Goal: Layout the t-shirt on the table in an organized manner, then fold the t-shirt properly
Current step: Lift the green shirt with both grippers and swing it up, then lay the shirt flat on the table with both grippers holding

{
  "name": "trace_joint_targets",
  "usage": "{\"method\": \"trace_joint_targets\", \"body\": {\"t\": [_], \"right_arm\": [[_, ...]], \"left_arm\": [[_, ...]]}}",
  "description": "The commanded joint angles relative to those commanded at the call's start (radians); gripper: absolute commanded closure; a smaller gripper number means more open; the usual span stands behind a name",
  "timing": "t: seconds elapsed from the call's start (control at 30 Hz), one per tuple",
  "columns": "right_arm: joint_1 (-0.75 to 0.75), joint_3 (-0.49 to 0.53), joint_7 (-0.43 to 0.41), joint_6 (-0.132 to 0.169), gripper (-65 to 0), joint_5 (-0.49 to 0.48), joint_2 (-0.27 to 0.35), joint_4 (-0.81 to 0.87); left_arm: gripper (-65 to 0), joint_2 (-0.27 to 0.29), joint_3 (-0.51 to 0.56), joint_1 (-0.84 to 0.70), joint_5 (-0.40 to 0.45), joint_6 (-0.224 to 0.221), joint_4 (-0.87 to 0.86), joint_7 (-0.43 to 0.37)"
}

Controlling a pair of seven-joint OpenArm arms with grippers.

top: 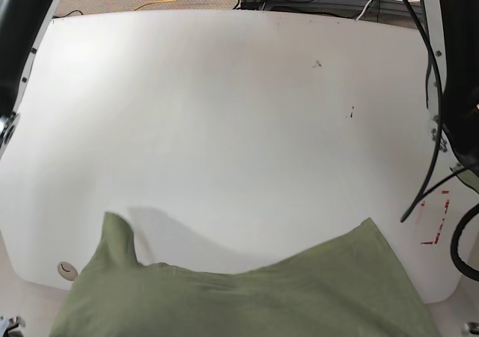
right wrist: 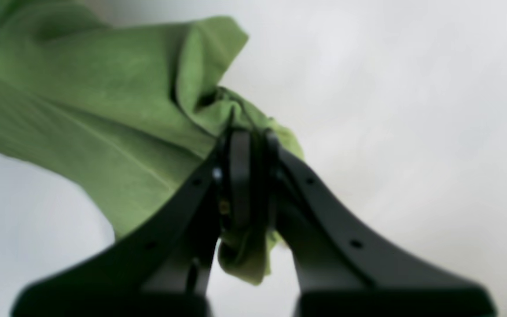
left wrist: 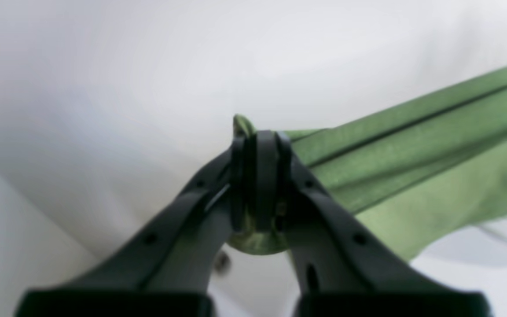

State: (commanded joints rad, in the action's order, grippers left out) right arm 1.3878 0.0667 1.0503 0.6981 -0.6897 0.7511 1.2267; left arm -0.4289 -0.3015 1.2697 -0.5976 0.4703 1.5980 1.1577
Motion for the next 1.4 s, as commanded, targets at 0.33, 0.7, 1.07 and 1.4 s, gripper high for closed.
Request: {"method": "trace_joint_targets", "body": {"t": [0.33, 0.7, 1.07, 1.4], "right_arm": [[-0.037, -0.014, 0.068, 0.000, 0.0, -0.012, 0.003, 0.021], [-0.597, -0.344, 0.123, 0.000, 0.0, -0.011, -0.003, 0.325], [-1.281, -0.601, 0.072, 0.000, 0.0, 0.000, -0.244, 0.566], [-1.646, -0.603, -0.094, 0.000, 0.0, 0.000, -0.399, 0.582]], "left_arm": [[0.0, 0.000, 0.002, 0.117, -0.008, 0.006, -0.109, 0.011], [0.0, 0.000, -0.063, -0.305, -0.087, 0.006, 0.071, 0.044], [0.0, 0.080, -0.192, -0.887, -0.181, 0.006, 0.164, 0.043], [0.0, 0.143, -0.199, -1.257, -0.183, 0.006, 0.163, 0.043]]}}
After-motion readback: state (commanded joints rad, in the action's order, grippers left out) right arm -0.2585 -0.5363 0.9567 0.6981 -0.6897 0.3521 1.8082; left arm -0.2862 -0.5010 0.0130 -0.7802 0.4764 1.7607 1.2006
